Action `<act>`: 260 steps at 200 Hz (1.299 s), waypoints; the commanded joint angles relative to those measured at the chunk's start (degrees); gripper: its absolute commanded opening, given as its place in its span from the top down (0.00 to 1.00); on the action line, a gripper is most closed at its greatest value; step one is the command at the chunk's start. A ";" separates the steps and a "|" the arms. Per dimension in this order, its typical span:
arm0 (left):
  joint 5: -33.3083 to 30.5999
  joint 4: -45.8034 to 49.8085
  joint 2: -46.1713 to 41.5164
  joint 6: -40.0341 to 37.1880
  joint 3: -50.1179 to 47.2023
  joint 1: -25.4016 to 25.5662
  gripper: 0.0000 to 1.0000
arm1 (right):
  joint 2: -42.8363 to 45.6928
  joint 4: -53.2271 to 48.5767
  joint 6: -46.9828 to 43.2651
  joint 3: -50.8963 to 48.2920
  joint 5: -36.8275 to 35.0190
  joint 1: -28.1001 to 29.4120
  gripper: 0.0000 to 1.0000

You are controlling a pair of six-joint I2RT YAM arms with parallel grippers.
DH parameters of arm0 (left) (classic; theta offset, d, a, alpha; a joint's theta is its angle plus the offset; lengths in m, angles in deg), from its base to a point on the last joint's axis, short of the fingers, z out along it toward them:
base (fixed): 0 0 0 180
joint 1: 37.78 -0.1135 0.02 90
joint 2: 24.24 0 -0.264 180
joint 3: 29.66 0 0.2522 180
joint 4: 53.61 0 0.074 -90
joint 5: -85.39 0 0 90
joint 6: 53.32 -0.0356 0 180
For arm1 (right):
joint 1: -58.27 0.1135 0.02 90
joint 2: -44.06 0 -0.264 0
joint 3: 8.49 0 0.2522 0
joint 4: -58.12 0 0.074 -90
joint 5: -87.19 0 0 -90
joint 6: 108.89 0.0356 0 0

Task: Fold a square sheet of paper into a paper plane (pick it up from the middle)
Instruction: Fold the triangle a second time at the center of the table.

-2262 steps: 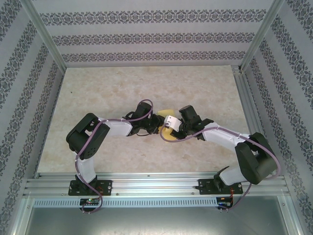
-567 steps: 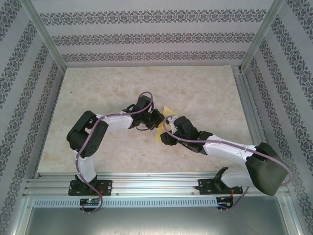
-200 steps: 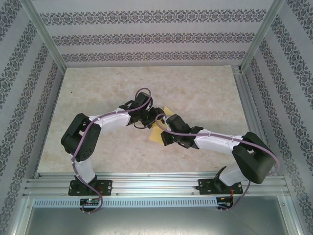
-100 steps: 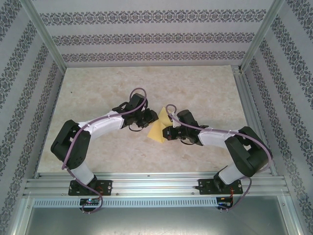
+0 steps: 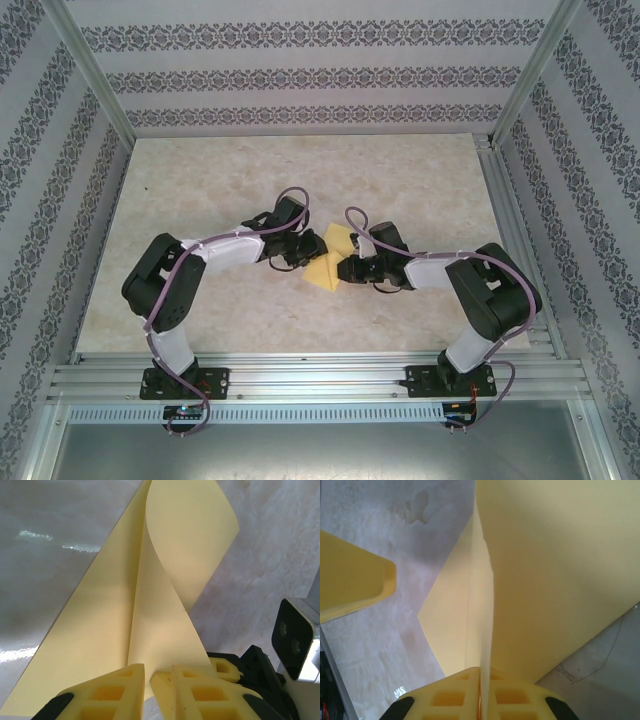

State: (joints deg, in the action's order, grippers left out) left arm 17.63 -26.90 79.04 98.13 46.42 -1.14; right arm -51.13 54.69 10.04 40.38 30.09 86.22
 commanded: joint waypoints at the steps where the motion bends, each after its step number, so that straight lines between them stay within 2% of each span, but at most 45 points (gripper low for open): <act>1: 1.07 -2.14 1.25 -1.62 2.32 0.62 0.77 | -1.18 1.16 0.14 2.12 2.24 -0.85 0.91; 82: 2.58 -4.92 6.20 0.12 5.66 0.80 0.77 | -3.28 -0.39 -0.89 3.90 4.62 -2.02 0.90; 162: 2.95 -8.03 8.73 1.57 5.48 0.88 0.77 | -3.38 -1.93 -1.69 4.42 3.41 -2.82 0.89; 210: 2.66 -7.60 9.94 1.65 5.27 0.89 0.78 | -2.02 -1.80 -0.93 4.22 3.01 -2.91 0.79; 260: 1.89 -6.87 9.93 1.64 5.26 0.89 0.78 | 0.42 -3.38 -1.07 3.51 2.68 -3.03 0.76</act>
State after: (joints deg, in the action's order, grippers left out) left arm 20.14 -32.87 88.59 99.09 51.10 -0.90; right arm -53.04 51.91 9.73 43.59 33.24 83.99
